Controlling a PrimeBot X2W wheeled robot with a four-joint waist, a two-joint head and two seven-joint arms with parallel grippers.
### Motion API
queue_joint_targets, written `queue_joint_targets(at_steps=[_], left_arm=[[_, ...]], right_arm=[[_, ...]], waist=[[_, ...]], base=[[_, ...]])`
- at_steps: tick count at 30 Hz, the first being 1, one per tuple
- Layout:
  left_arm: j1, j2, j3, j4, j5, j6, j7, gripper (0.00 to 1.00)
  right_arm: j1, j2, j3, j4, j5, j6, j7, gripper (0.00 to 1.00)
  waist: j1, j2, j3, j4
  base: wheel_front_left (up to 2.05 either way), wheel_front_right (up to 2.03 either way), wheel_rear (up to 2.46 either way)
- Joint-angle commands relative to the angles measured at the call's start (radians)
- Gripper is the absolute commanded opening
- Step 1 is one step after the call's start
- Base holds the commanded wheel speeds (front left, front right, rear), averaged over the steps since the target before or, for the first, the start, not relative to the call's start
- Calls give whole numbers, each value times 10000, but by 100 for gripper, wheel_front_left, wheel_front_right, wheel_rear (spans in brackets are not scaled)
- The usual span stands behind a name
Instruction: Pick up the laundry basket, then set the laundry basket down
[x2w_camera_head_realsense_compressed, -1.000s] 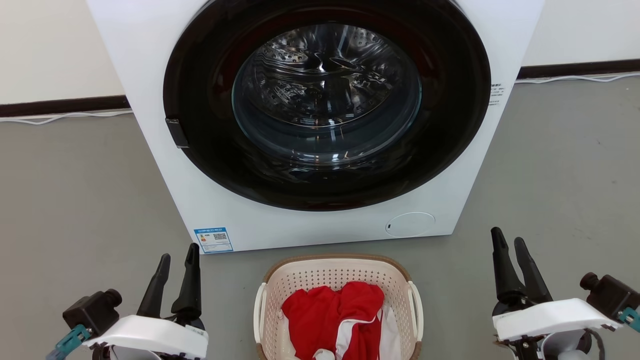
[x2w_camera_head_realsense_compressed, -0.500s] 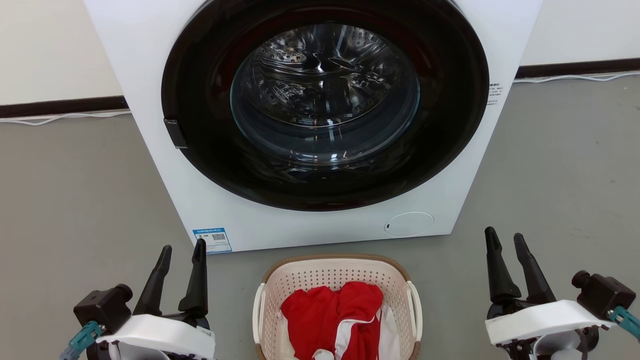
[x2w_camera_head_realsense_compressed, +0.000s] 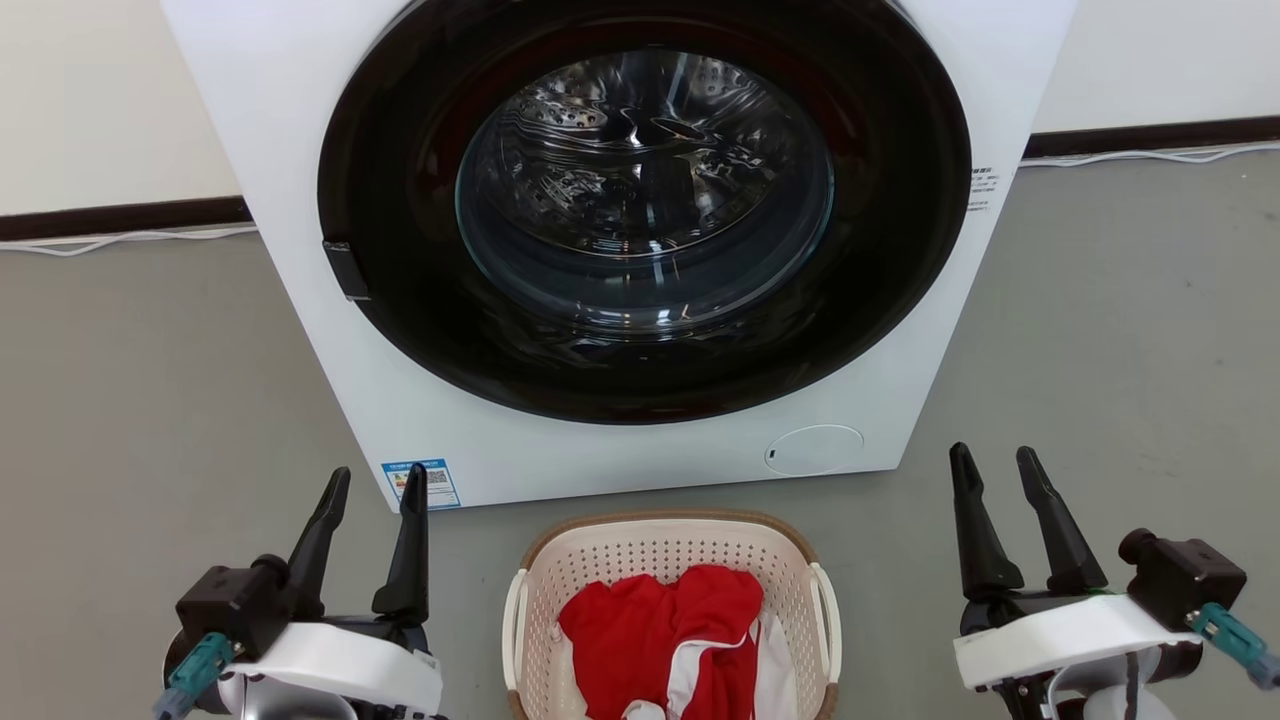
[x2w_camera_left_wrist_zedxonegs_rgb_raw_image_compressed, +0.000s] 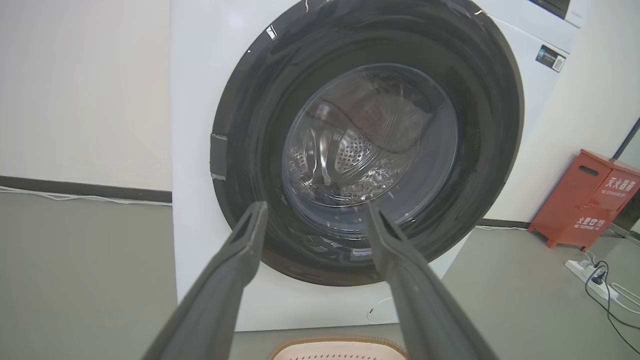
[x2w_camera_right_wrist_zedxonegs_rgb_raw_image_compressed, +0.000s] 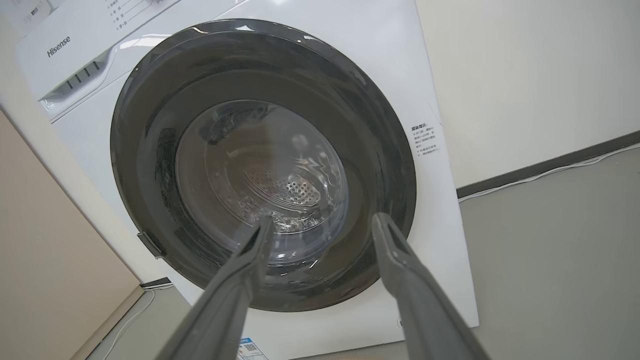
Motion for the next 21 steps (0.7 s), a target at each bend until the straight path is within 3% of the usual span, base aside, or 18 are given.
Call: queue_joint_targets(at_steps=[1, 13, 21], left_arm=[[-483, 103, 218, -351, 354, -53, -170, 100], [-462, 138, 153, -514, 1601, -59, -484, 100], [-468, 116, 196, -467, 1546, -59, -485, 100]], right_arm=[[-443, -91, 238, -271, -362, 66, -229, 100], [-465, -116, 356, -299, -1493, 73, -544, 100], [-467, -98, 201, -236, -1531, 73, -544, 100]], waist=[[0, 0, -9, -9], [0, 0, -31, -94], [0, 0, 4, -113]], base=[[0, 0, 0], [0, 0, 0], [0, 0, 0]])
